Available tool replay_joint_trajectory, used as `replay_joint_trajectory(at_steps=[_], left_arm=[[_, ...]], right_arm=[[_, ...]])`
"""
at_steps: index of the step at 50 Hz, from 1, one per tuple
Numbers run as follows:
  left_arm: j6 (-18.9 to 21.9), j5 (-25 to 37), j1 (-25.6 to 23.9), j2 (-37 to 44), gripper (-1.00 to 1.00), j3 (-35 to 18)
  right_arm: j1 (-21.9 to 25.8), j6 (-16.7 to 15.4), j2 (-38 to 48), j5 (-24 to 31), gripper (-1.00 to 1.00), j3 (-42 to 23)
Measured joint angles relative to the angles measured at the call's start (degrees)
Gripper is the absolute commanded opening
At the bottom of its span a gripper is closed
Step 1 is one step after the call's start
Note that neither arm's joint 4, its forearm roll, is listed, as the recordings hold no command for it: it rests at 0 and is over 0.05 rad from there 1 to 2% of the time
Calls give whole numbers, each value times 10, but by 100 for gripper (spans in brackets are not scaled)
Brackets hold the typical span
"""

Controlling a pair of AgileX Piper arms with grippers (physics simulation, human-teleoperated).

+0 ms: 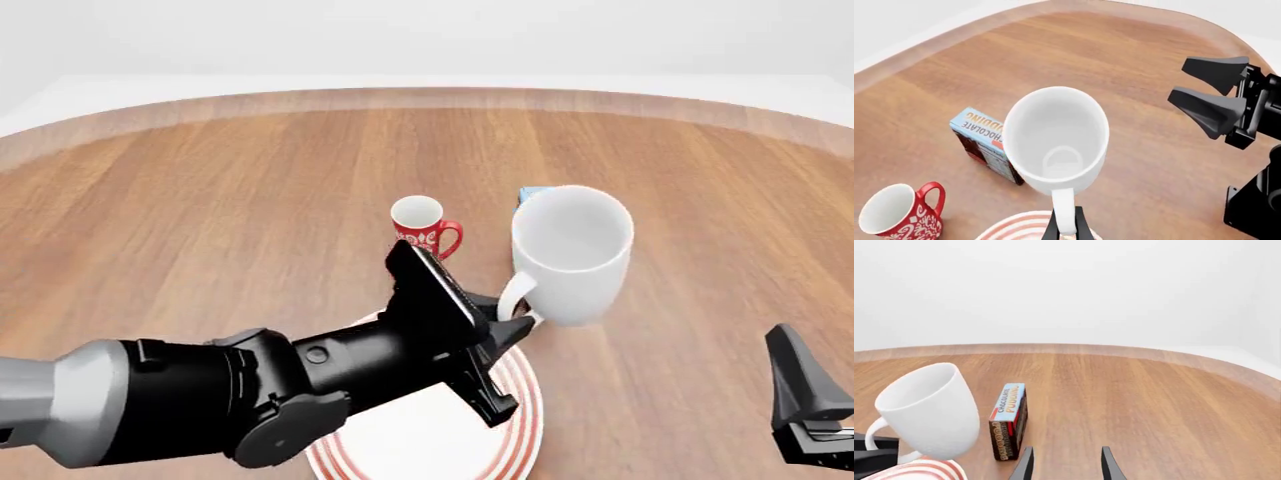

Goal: Pick up the white mug and put it on the plate, and put the chocolate pudding to the right of the plate.

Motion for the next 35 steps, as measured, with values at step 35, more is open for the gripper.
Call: replay_joint_trajectory(at_steps=[35], left_arm=[[-9,-11,26,-66,-100,70]], right_arm=[[0,-1,-1,-1,100,0]])
